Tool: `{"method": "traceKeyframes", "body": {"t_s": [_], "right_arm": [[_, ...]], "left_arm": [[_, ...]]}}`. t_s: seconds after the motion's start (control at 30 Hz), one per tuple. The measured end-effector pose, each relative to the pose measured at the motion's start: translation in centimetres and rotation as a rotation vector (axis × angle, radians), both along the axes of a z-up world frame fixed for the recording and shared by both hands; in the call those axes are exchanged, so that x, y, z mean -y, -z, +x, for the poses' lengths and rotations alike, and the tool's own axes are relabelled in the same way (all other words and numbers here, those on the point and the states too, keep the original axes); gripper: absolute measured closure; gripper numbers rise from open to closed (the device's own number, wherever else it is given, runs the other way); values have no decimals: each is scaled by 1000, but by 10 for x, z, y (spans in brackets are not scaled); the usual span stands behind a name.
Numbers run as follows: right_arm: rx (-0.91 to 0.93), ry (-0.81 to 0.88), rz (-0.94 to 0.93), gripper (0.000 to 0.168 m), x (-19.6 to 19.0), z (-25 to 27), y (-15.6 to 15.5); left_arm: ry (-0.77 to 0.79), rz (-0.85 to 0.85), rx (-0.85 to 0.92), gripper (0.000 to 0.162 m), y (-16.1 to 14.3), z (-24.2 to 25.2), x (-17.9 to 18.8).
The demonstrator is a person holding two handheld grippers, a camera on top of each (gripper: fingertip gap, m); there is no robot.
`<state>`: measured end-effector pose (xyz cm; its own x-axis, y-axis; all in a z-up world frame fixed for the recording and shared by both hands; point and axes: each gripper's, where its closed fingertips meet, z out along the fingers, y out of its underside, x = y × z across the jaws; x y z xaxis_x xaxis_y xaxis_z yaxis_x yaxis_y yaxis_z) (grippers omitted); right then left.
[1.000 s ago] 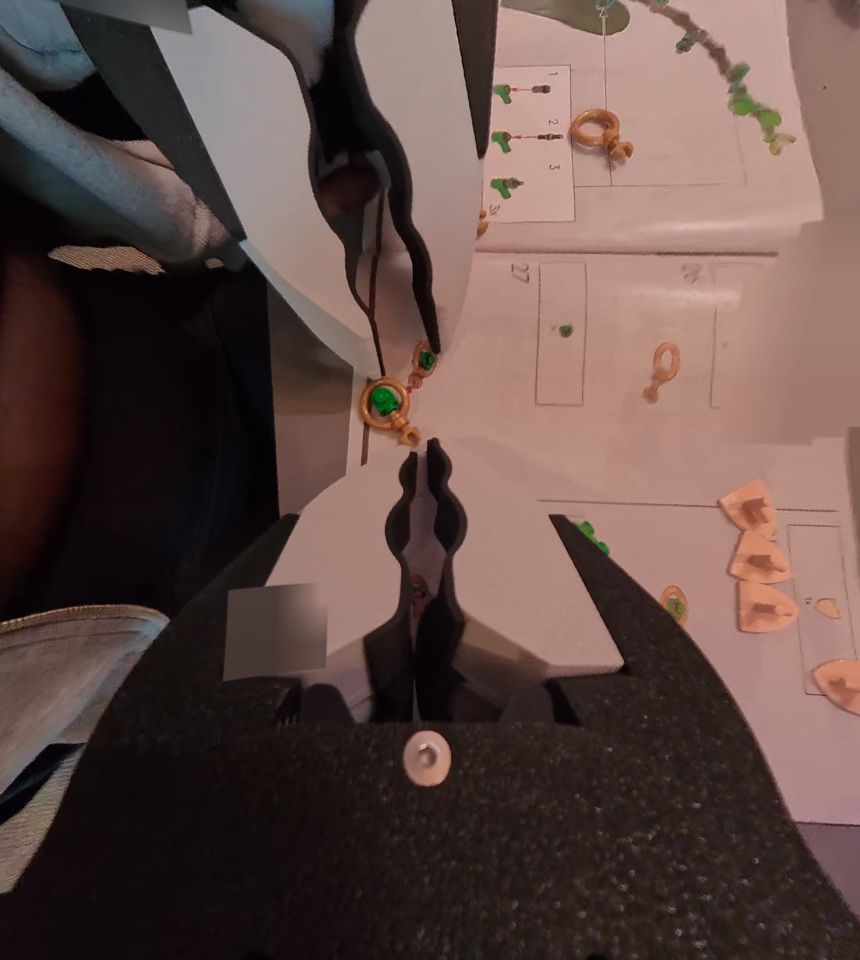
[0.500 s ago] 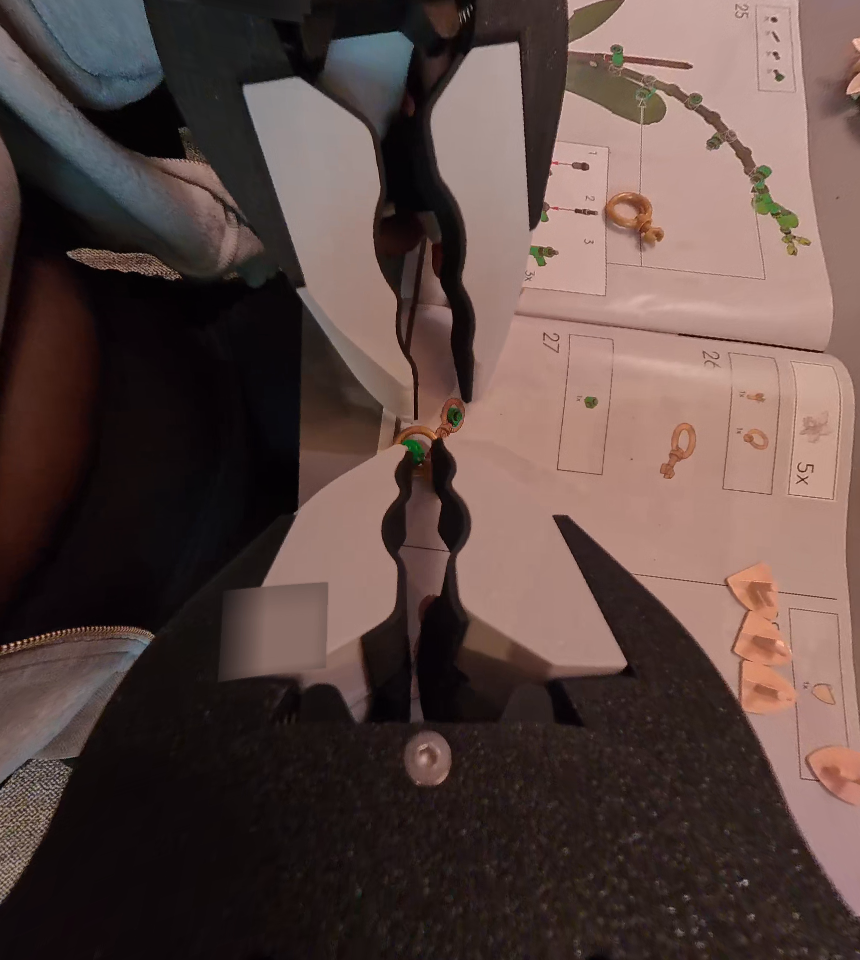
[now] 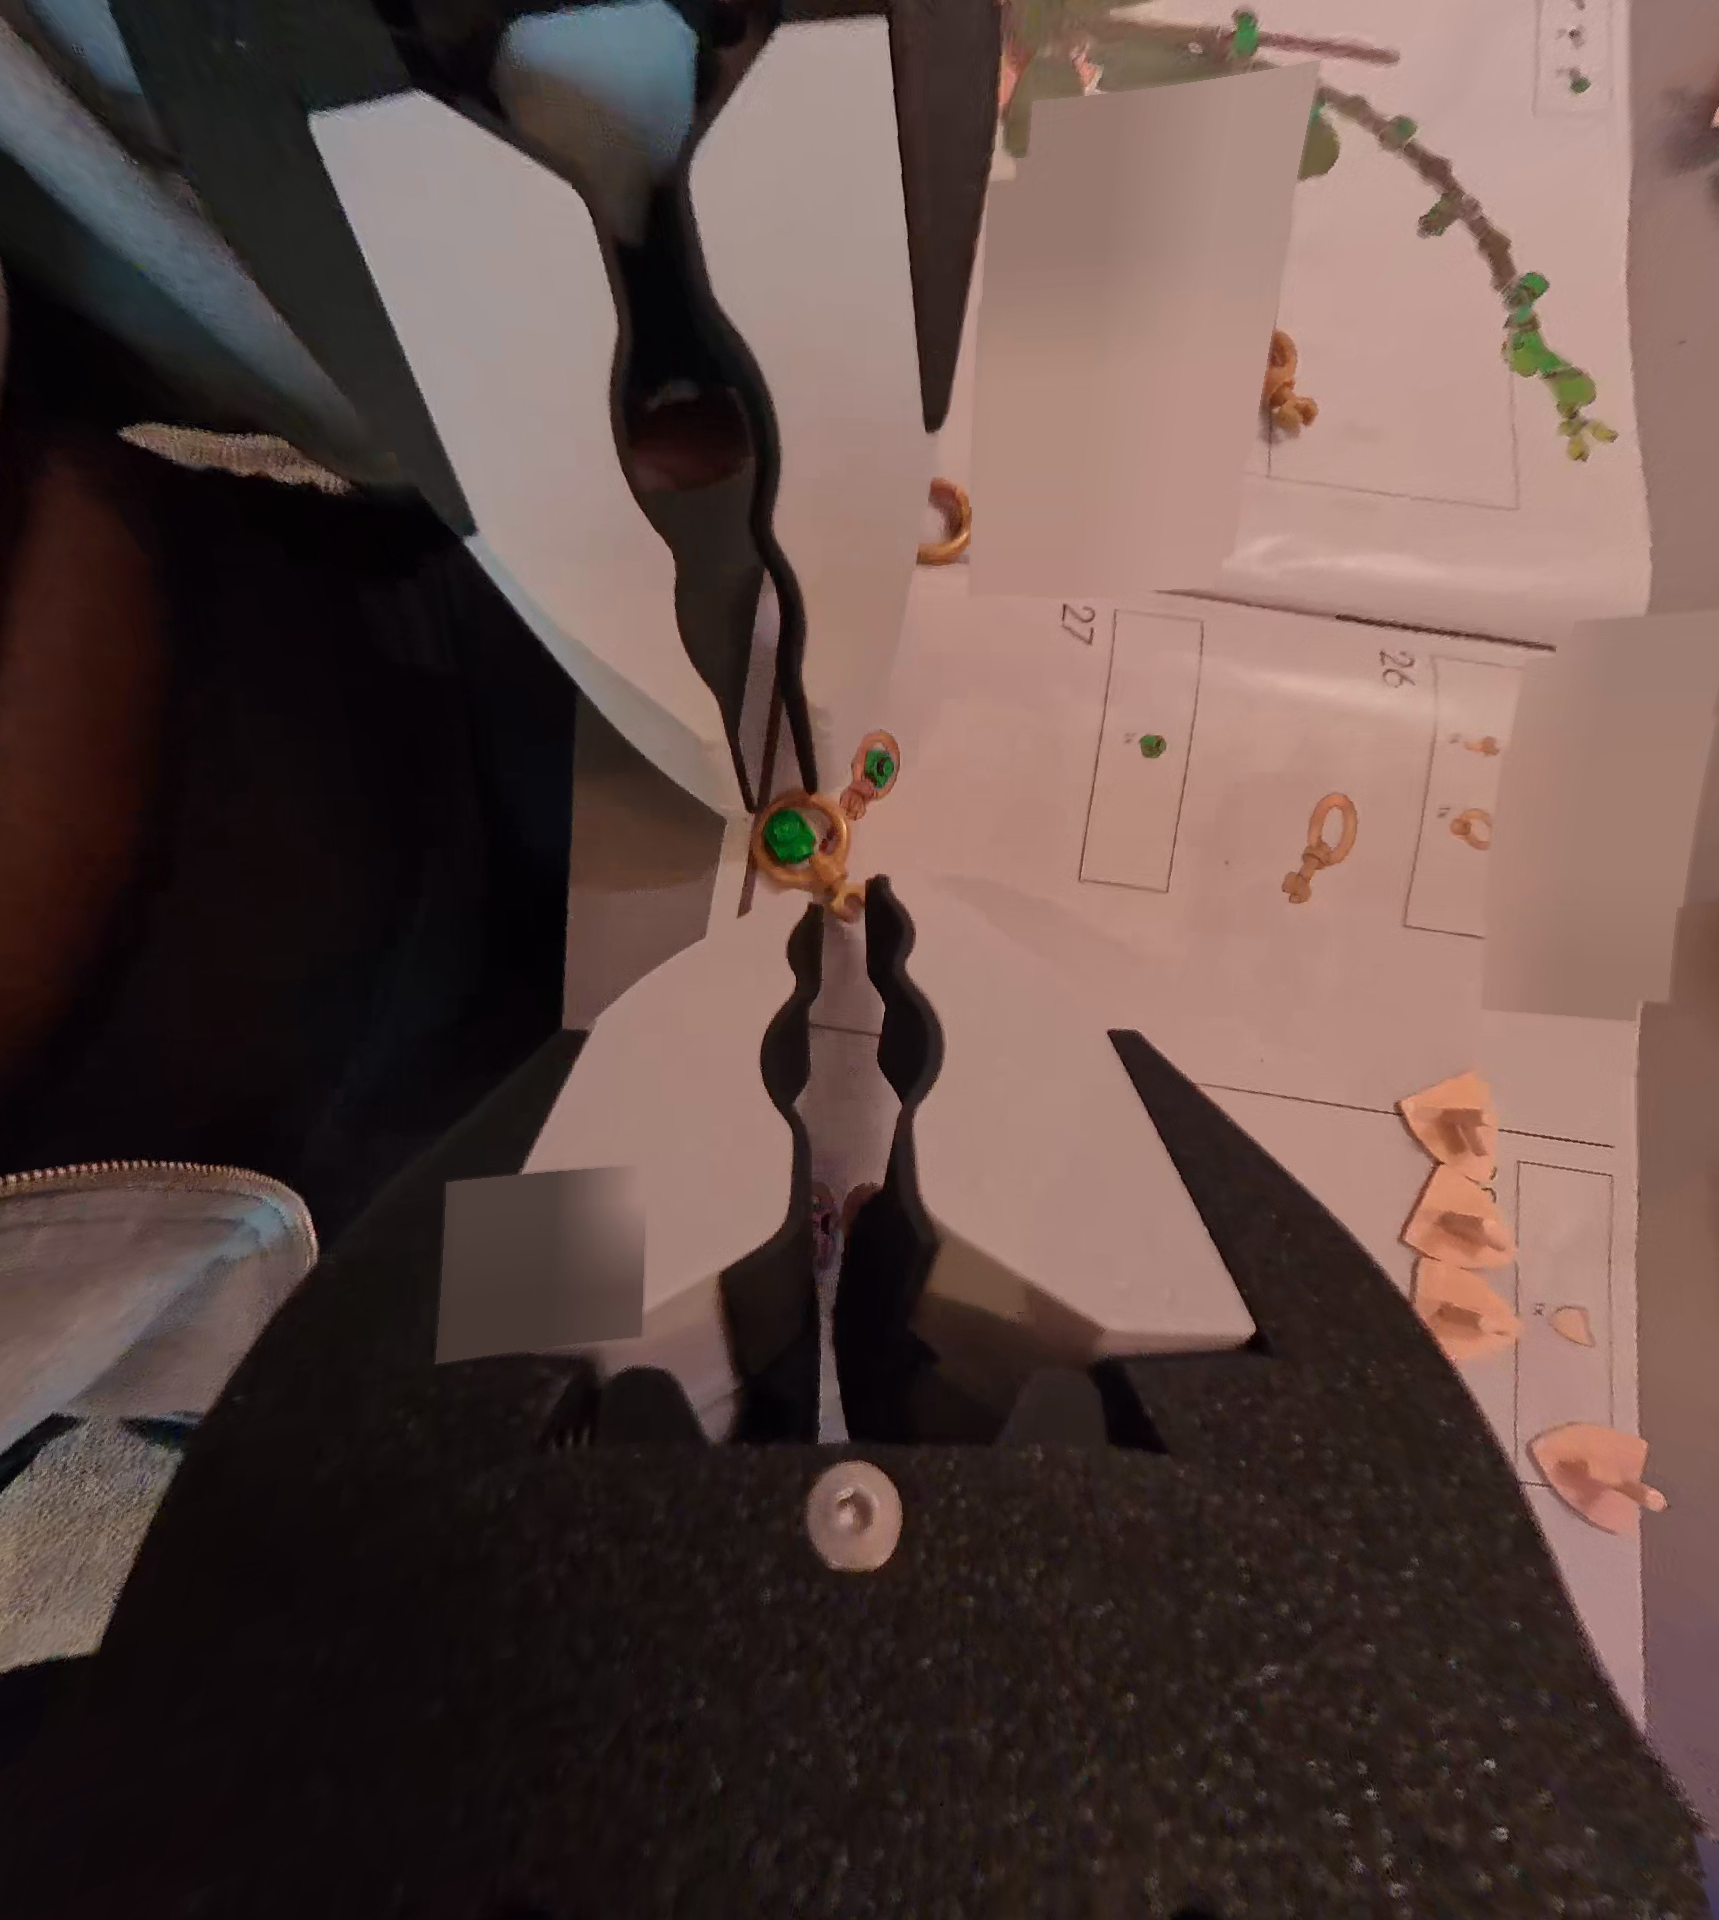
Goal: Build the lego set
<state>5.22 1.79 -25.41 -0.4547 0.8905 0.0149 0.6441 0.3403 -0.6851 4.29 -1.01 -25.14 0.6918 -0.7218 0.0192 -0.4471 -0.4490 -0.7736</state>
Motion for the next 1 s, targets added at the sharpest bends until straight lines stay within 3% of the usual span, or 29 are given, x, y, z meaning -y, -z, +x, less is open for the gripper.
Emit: {"method": "traceKeyframes", "body": {"t_s": [0.7, 1.0], "right_arm": [[24, -42, -29, 164, 2, 0, 7], [56, -138, -16, 164, 1, -1, 7]], "left_arm": [[-4, -21, -14, 156, 4, 0, -1], [20, -21, -13, 157, 4, 0, 0]]}}
